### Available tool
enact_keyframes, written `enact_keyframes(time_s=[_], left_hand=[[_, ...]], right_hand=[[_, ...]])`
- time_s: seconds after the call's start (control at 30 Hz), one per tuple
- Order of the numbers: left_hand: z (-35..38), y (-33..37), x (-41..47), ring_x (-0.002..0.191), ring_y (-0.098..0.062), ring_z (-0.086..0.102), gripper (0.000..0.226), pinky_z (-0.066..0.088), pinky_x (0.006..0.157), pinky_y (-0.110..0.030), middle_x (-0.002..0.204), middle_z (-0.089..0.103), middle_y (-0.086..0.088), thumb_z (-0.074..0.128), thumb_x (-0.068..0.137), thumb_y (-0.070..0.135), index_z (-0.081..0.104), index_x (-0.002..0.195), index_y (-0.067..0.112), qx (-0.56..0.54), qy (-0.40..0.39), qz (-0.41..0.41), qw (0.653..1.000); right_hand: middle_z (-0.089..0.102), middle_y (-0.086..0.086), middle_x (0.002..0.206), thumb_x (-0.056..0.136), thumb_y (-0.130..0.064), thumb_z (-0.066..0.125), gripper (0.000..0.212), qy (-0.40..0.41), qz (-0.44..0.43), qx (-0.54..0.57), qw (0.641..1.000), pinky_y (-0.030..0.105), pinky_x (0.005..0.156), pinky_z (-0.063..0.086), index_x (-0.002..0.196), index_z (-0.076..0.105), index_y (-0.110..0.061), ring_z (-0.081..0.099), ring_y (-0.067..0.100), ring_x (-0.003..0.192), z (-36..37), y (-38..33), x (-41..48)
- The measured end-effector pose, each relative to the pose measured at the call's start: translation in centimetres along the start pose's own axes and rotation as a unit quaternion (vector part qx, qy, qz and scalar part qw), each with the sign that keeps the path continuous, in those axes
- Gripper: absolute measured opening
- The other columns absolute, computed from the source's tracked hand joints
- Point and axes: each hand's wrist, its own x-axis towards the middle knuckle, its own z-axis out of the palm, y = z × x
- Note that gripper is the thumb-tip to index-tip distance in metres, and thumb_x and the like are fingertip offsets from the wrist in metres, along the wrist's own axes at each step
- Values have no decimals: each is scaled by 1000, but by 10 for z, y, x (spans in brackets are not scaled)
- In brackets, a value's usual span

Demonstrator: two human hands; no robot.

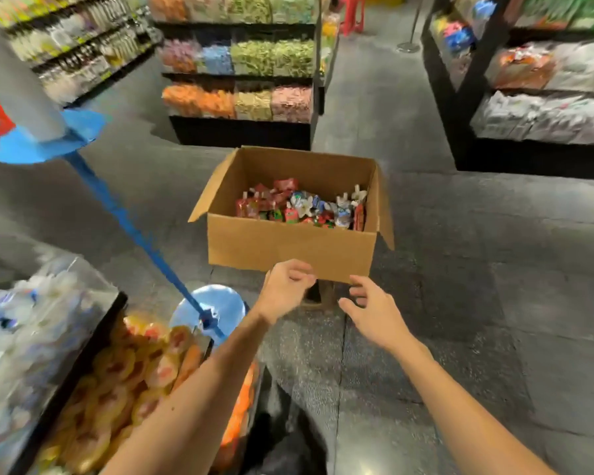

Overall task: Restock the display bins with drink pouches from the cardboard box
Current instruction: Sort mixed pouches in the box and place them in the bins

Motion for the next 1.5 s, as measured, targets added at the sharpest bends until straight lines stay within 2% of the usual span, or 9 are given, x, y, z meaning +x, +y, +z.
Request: enact_keyframes(time_s=[0.2, 0.43, 0.63, 0.77, 0.93, 1.1, 1.23, 1.37, 1.5], left_hand=[[-2, 3, 178, 98, -13, 64, 21, 45, 73, -15, 98, 67, 4, 66, 95, 27, 66, 114, 19, 53, -11, 21, 998], [3, -45, 375, 107, -21, 64, 30, 38, 76, -18, 113, 71, -4, 68, 94, 23, 65, 121, 11, 131, -58, -26, 989], [44, -92, 471, 120, -32, 57, 55, 47, 94, -38, 133, 59, -15, 70, 91, 33, 52, 138, 9, 209, -175, -83, 958], [82, -126, 505, 133, -36, 39, 75, 36, 109, -44, 143, 42, -17, 72, 87, 38, 36, 149, 15, 282, -209, -70, 934], [118, -148, 512, 126, -33, 35, 74, 38, 99, -48, 137, 33, -13, 65, 85, 60, 31, 144, 33, 449, -185, 3, 874], [131, -166, 520, 114, -30, 40, 85, 35, 93, -45, 127, 36, -14, 72, 76, 61, 24, 139, 29, 502, -180, 44, 845], [136, -173, 516, 115, -33, 43, 99, 33, 96, -48, 128, 42, -16, 64, 71, 77, 17, 143, 28, 526, -171, 62, 831], [151, -169, 523, 114, -33, 49, 92, 36, 98, -48, 120, 50, -16, 73, 81, 50, 14, 147, 26, 532, -186, 44, 825], [143, -168, 531, 102, -29, 59, 87, 35, 91, -41, 116, 55, -13, 74, 81, 48, 19, 146, 27, 525, -226, 74, 817]], right_hand=[[57, -13, 120, 96, -36, 62, 46, 33, 18, -2, 999, 44, 106, 45, 140, 48, -30, 53, 20, 124, -11, -5, 143], [70, -6, 111, 95, -31, 61, 23, 68, 78, -73, 992, 29, 88, 48, 116, 66, -25, 63, 17, 106, 2, -2, 307], [64, 3, 119, 96, -33, 58, 37, -64, 181, -154, 969, 39, 90, 50, 130, 55, -22, 59, 24, 112, 21, 26, 408], [48, 8, 142, 92, -23, 62, 57, -123, 200, -246, 940, 43, 106, 42, 145, 40, -20, 45, 30, 132, 42, 64, 463], [28, 11, 154, 83, -22, 74, 85, -179, 190, -378, 888, 50, 119, 22, 151, 23, -20, 29, 31, 142, 66, 103, 504], [30, 18, 141, 75, -23, 82, 100, -191, 184, -467, 844, 61, 112, 23, 148, 14, -26, 37, 36, 132, 91, 123, 518], [36, 20, 135, 82, -22, 77, 92, -159, 149, -521, 825, 52, 102, 41, 151, 15, -25, 48, 36, 119, 99, 136, 521], [47, 21, 125, 73, -4, 75, 89, -121, 121, -540, 824, 47, 84, 52, 148, 32, -24, 58, 34, 101, 103, 143, 517], [43, 19, 127, 79, -18, 74, 77, -149, 105, -508, 841, 45, 80, 52, 144, 32, -24, 61, 33, 96, 92, 142, 522]])
